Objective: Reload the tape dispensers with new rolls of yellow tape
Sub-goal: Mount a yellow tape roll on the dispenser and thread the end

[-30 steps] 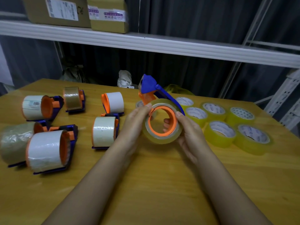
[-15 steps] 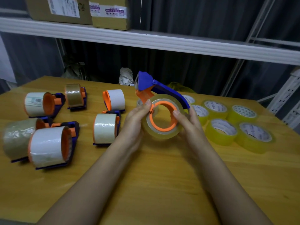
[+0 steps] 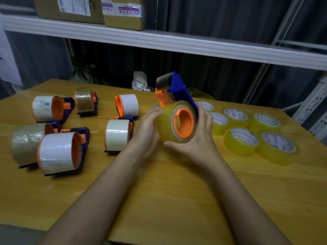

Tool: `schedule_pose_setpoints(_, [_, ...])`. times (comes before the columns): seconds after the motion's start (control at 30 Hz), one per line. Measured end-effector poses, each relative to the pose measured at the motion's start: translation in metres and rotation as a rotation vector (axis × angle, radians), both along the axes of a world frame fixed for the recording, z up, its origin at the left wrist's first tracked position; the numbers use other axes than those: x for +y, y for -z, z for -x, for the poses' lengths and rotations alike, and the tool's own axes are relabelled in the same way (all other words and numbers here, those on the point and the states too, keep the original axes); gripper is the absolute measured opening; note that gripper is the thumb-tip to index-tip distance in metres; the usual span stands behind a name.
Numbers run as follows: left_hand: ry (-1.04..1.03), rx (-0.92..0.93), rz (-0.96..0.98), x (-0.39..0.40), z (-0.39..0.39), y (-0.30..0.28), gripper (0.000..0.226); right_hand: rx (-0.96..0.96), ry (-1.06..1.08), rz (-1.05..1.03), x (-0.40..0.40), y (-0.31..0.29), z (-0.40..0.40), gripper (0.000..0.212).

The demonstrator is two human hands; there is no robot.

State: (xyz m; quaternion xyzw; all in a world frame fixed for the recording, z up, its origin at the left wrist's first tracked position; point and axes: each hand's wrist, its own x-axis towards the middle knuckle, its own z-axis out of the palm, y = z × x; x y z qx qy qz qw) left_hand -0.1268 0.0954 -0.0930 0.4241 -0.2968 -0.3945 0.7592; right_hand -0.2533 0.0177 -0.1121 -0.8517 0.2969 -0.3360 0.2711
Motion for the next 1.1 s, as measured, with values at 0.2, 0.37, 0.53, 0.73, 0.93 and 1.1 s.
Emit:
schedule_pose_setpoints(0.2, [-0.050,-0.132,-0.106,-0.001,0.005,-0.006,0.035,-0.083,-0.014,-0.146,-0.008,0.003,0.002,0.131])
schedule_pose_setpoints(0.37, [-0.078,-0.437,-0.175,0.008,0.002,-0.032,0.030,-0.208,-0.049,-0.420,-0.012,-0.006,-0.012,0.125])
schedule_pose_setpoints(0.53, [-0.215,-0.610,-0.283,0.006,-0.020,-0.055,0.026,-0.455,-0.079,-0.876,-0.017,-0.019,-0.040,0.082])
schedule_pose_setpoints(0.73, [-0.196,-0.785,-0.457,-0.008,-0.045,-0.061,0.024,-0.423,0.059,-1.016,-0.039,-0.041,-0.056,0.051])
schedule_pose_setpoints(0.93, [-0.139,-0.962,-0.698,-0.038,-0.062,-0.045,0.014,-0.438,0.189,-1.043,-0.067,-0.047,-0.071,0.055])
schedule_pose_setpoints(1.1, [-0.112,-1.230,-0.932,-0.067,-0.062,-0.016,0.027,-0.397,0.204,-1.012,-0.084,-0.052,-0.079,0.053])
